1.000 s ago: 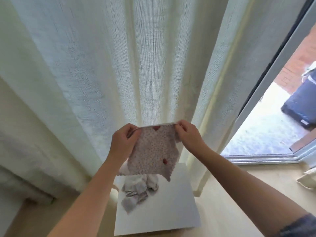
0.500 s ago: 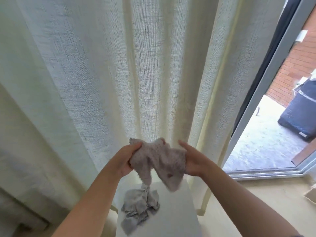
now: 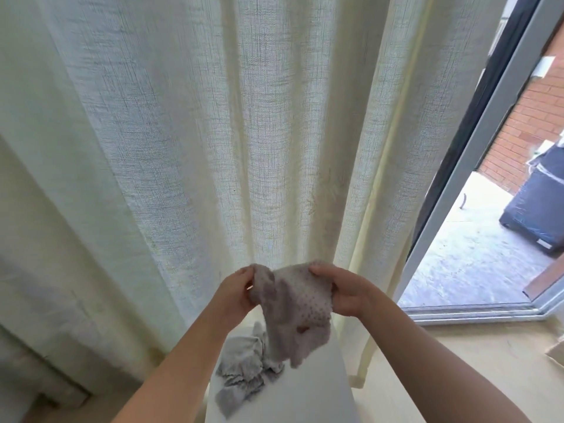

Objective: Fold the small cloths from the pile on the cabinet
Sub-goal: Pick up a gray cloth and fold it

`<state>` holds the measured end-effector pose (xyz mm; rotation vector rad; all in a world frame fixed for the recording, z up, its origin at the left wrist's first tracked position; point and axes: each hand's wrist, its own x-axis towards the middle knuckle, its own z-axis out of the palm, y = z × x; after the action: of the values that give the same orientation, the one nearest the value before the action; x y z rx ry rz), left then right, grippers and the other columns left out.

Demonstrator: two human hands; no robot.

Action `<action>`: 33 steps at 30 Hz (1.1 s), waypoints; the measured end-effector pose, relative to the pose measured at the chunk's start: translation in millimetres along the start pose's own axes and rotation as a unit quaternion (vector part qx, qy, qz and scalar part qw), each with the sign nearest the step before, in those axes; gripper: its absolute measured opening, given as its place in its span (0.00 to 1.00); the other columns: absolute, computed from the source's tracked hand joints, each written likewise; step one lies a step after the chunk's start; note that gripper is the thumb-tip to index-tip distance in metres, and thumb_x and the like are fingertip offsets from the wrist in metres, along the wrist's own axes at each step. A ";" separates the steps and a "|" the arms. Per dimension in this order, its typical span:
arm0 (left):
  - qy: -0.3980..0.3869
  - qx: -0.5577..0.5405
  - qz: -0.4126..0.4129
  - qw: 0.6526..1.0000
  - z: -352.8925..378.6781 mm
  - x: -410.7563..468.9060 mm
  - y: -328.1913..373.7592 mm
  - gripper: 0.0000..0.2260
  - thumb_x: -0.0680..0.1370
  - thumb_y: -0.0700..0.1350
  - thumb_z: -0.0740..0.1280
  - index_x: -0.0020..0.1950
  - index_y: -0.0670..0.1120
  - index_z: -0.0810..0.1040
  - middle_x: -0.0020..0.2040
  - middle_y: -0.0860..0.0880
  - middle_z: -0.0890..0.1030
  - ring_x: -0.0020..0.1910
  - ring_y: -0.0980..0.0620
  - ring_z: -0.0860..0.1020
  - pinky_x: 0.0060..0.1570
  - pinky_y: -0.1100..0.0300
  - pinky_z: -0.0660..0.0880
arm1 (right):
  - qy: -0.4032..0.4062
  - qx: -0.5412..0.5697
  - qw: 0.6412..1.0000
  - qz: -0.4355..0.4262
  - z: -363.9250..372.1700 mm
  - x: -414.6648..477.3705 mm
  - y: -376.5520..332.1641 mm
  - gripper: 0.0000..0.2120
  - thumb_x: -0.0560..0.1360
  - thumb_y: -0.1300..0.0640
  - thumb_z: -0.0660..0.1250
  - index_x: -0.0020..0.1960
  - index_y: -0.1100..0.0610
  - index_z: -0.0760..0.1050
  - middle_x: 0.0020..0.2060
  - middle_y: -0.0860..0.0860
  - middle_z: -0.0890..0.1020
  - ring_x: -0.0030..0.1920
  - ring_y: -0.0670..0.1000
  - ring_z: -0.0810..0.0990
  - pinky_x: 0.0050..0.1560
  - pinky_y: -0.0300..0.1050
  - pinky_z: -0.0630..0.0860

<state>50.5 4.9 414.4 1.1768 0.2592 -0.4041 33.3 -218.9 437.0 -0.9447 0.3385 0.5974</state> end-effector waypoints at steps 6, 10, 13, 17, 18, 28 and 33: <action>0.006 0.078 -0.120 0.990 -7.5 -3.0 -8.5 0.20 0.83 0.54 0.55 0.52 0.41 0.78 0.41 0.43 0.81 0.40 0.44 0.79 0.40 0.53 0.77 | -0.019 0.054 0.998 0.020 -7.1 -0.7 7.2 0.11 0.71 0.62 0.71 0.51 0.63 0.74 0.43 0.58 0.77 0.43 0.54 0.80 0.51 0.48 0.80; -0.143 0.122 -0.188 0.964 -13.5 -4.4 -12.4 0.12 0.75 0.46 0.69 0.54 0.41 0.81 0.50 0.42 0.80 0.48 0.46 0.79 0.50 0.52 0.78 | 0.015 0.141 0.990 0.004 -17.1 -2.5 7.9 0.18 0.76 0.58 0.67 0.60 0.71 0.74 0.51 0.63 0.81 0.47 0.59 0.83 0.53 0.54 0.81; -0.112 0.081 -0.143 0.980 -14.5 1.4 -17.2 0.08 0.77 0.44 0.68 0.54 0.43 0.80 0.51 0.42 0.80 0.49 0.45 0.79 0.48 0.50 0.78 | 0.021 0.051 0.998 0.007 -20.6 -4.2 7.1 0.11 0.77 0.59 0.63 0.54 0.64 0.78 0.47 0.60 0.82 0.51 0.59 0.82 0.55 0.57 0.80; -0.014 0.093 -0.110 0.989 -6.4 -2.2 -12.4 0.09 0.82 0.46 0.62 0.52 0.43 0.79 0.46 0.41 0.83 0.44 0.43 0.82 0.39 0.51 0.81 | 0.044 -0.030 0.998 0.027 -20.6 -3.1 10.6 0.15 0.82 0.52 0.58 0.50 0.58 0.81 0.48 0.59 0.82 0.50 0.59 0.81 0.48 0.56 0.81; 0.014 0.122 -0.104 0.987 -5.6 -1.7 -11.1 0.11 0.82 0.47 0.62 0.46 0.44 0.79 0.43 0.42 0.83 0.42 0.44 0.82 0.37 0.53 0.79 | 0.044 -0.041 0.997 0.045 -20.1 -3.9 10.1 0.18 0.82 0.49 0.58 0.54 0.60 0.80 0.48 0.59 0.82 0.49 0.58 0.82 0.46 0.53 0.81; 0.135 0.000 -0.065 0.989 -14.7 -6.0 3.1 0.11 0.82 0.45 0.61 0.46 0.39 0.76 0.42 0.42 0.80 0.43 0.45 0.79 0.43 0.52 0.76 | -0.004 -0.097 0.994 0.043 -18.5 0.2 17.2 0.08 0.77 0.58 0.64 0.49 0.56 0.82 0.45 0.54 0.83 0.50 0.55 0.80 0.60 0.57 0.75; 0.125 0.139 -0.034 0.982 -34.4 -7.7 14.7 0.11 0.78 0.43 0.68 0.55 0.37 0.76 0.49 0.40 0.79 0.42 0.46 0.78 0.35 0.55 0.77 | 0.130 -0.167 0.977 -0.030 -18.4 3.1 7.2 0.05 0.79 0.60 0.65 0.47 0.61 0.77 0.45 0.56 0.80 0.44 0.54 0.80 0.42 0.49 0.80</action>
<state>50.4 43.0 417.3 1.4990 0.4742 -0.3583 31.1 -230.0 420.5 -1.3584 0.4495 0.4833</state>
